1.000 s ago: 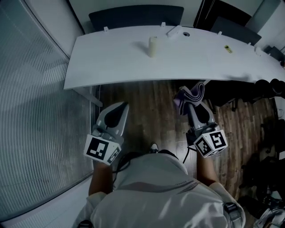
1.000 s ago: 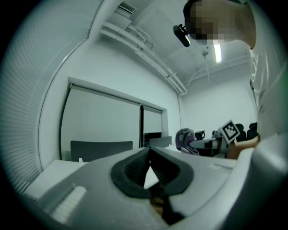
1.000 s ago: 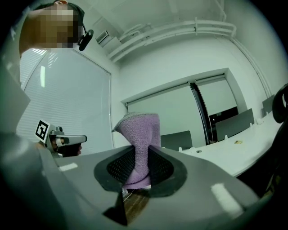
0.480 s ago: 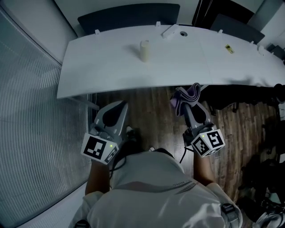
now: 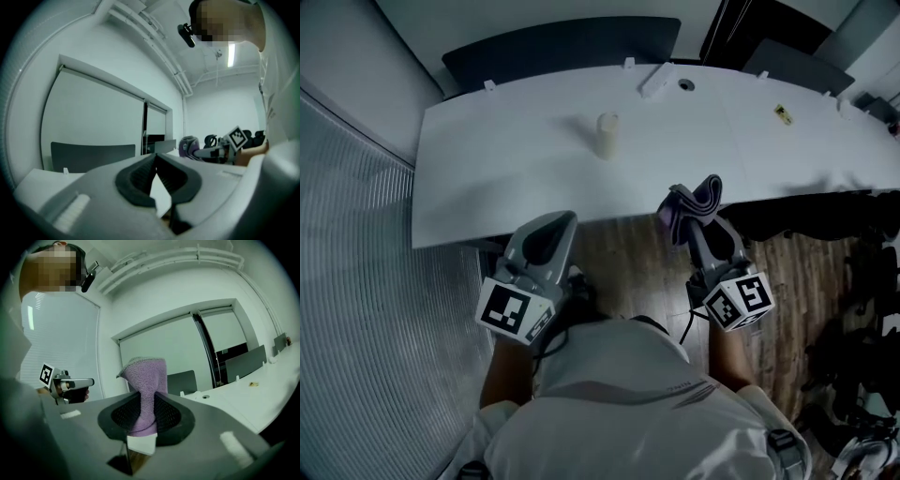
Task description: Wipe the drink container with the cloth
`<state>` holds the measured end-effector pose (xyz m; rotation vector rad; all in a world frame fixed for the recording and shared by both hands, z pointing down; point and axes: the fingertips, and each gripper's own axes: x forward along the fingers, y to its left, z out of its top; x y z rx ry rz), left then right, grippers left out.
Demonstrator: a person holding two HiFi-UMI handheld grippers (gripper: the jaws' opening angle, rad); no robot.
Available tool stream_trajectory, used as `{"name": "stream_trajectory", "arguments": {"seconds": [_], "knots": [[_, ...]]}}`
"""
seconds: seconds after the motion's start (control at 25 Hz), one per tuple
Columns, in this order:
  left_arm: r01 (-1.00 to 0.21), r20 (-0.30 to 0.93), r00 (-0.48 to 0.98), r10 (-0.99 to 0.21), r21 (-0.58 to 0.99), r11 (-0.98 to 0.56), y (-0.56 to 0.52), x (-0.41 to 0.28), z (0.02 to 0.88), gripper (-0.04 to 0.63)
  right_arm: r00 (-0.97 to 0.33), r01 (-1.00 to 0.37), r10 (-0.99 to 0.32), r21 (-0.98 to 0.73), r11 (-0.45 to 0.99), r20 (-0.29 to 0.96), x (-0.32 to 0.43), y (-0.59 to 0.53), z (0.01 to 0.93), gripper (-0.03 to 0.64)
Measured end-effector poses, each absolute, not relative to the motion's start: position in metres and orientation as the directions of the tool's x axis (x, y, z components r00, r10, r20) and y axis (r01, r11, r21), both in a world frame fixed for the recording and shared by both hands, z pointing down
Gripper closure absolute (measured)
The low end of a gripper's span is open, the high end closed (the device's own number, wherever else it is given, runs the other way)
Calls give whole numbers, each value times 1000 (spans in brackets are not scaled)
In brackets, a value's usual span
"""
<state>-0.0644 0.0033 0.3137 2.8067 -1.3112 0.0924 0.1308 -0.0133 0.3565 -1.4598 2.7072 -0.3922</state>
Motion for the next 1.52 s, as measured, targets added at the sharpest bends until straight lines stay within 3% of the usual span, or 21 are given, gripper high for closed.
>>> {"name": "stream_trajectory", "arguments": {"seconds": [0.52, 0.96, 1.28, 1.4, 1.52], "knots": [[-681, 122, 731, -672, 60, -730, -132, -122, 332, 591, -480, -870, -855, -237, 433, 199, 55, -118, 385, 532], [-625, 179, 771, -612, 23, -780, -186, -94, 340, 591, -545, -830, -803, -290, 476, 243, 53, -168, 407, 532], [-655, 328, 715, -618, 5, -756, -246, -47, 385, 591, -728, -670, -660, -396, 629, 185, 64, -214, 433, 532], [-637, 374, 719, -585, 20, -770, -263, -34, 403, 509, -825, -560, -525, -435, 705, 210, 54, -213, 451, 532], [-632, 427, 702, -570, 4, -775, -278, -26, 424, 495, -887, -460, -367, -487, 742, 279, 39, -198, 478, 532]]}}
